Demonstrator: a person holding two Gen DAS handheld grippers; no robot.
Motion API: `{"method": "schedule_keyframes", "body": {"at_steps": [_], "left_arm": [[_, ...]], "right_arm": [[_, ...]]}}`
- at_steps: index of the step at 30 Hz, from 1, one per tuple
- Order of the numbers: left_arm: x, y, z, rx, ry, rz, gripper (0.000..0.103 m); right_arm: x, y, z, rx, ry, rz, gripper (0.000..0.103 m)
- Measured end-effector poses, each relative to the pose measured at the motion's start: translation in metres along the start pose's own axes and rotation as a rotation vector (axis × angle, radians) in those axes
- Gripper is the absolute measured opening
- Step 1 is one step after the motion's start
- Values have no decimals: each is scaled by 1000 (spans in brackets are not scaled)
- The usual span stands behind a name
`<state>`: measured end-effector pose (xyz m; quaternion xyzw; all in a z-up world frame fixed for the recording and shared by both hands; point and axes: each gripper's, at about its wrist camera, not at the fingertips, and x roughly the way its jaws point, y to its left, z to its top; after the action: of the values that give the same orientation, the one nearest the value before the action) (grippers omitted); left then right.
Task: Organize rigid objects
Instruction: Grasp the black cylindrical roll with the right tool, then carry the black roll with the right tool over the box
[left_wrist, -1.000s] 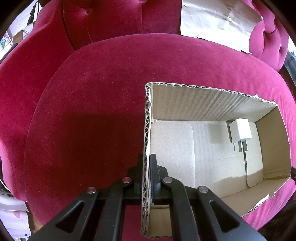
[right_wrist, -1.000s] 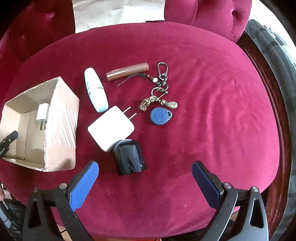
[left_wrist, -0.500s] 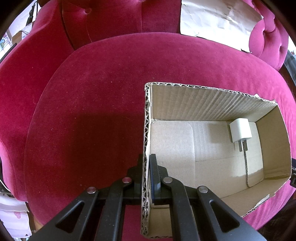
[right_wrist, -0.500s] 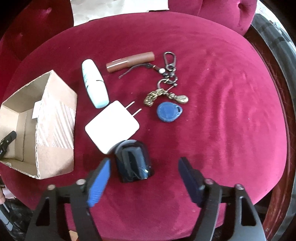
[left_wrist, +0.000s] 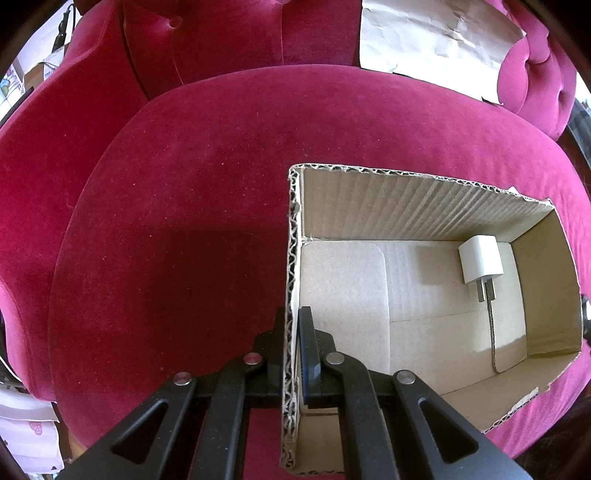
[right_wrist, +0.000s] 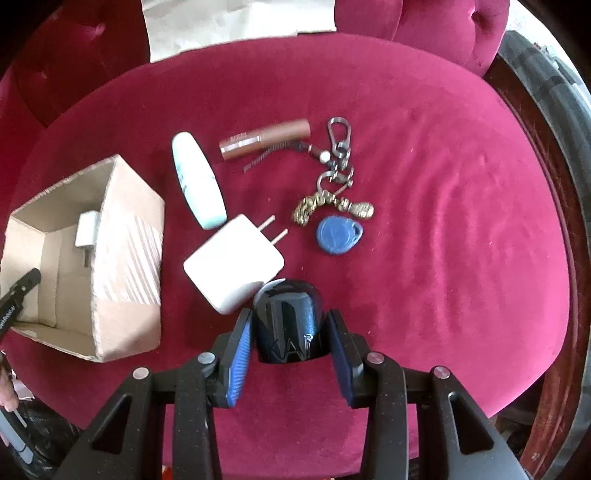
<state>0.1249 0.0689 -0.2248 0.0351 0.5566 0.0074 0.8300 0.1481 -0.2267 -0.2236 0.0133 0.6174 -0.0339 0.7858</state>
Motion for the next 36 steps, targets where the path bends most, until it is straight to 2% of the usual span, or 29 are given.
{"method": "schedule_keyframes", "body": {"at_steps": [17, 24, 36], "left_arm": [[0, 0, 1, 1, -1, 1, 5], [-1, 1, 1, 1, -3, 1, 4], [-1, 2, 0, 2, -7, -3, 4]], "right_arm": [[-38, 8, 2, -6, -106, -6, 42], [-60, 23, 7, -38, -159, 16, 42], [-67, 72, 13, -140, -201, 75, 42]]}}
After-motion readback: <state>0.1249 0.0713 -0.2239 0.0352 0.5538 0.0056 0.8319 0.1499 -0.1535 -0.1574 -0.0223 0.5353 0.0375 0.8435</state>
